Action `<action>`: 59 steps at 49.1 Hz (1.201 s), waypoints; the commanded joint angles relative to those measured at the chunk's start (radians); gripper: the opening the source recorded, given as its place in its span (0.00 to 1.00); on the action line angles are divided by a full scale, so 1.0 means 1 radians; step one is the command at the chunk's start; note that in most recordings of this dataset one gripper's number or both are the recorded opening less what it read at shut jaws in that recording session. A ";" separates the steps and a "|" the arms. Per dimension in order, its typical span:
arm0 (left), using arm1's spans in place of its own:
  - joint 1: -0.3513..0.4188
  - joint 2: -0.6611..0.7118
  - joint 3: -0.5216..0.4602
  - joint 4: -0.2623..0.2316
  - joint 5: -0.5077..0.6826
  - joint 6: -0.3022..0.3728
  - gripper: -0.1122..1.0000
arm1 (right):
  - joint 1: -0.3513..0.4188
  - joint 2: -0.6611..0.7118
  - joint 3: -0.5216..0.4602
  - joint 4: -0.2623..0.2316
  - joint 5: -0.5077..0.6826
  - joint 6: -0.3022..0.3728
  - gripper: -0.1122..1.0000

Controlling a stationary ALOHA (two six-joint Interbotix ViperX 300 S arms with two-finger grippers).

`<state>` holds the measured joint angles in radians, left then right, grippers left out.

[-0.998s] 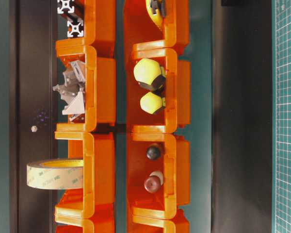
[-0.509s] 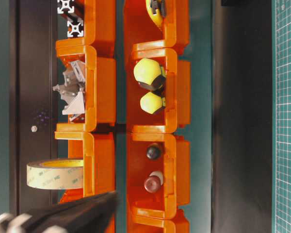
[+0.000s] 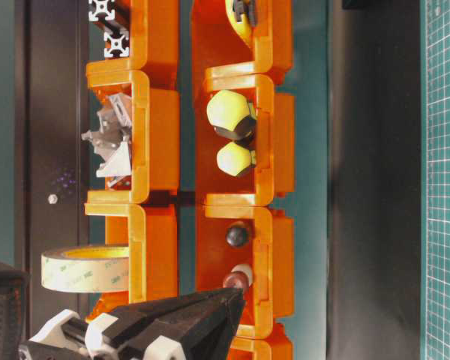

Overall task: Pick red screwdriver from container rack with left arm.
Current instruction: 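Move the left gripper toward the red screwdriver in the rack, then close the left gripper on the red screwdriver's dark red cap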

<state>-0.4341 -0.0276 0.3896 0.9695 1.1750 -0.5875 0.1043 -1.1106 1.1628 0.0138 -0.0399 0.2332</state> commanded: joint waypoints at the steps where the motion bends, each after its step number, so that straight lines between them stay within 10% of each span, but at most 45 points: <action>1: 0.012 -0.017 -0.015 0.006 -0.003 0.000 0.11 | 0.017 0.005 -0.011 0.002 0.011 -0.002 0.10; 11: 0.018 -0.012 -0.031 0.008 0.002 0.002 0.18 | 0.031 -0.003 -0.005 0.002 0.031 0.002 0.10; 27: 0.067 -0.017 -0.028 0.008 -0.025 0.002 0.90 | 0.041 -0.008 -0.002 0.002 0.032 0.002 0.10; 59: 0.175 -0.051 0.035 0.006 -0.103 0.054 0.87 | 0.044 -0.009 0.009 0.002 0.026 0.003 0.10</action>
<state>-0.2715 -0.0537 0.4403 0.9695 1.0861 -0.5354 0.1442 -1.1259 1.1842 0.0138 -0.0092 0.2347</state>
